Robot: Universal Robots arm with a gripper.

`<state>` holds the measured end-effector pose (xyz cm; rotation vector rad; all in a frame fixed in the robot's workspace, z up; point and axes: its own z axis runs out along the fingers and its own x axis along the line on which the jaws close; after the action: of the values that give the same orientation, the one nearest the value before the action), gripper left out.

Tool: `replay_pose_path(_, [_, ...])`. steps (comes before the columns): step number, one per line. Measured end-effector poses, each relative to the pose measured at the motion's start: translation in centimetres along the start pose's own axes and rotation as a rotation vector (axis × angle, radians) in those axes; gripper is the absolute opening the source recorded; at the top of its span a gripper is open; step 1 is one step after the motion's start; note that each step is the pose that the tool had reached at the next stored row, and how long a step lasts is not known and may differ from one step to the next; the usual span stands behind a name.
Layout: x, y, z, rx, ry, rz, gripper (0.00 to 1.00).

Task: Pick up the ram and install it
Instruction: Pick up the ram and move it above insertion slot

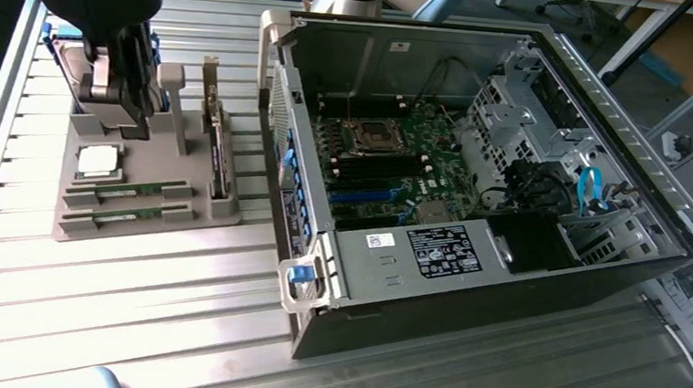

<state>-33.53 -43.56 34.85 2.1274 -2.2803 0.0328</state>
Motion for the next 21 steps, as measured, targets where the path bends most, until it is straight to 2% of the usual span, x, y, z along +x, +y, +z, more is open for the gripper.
replay_pose_path(21, [-0.02,0.0,0.8,0.0,0.0,-0.001,0.36])
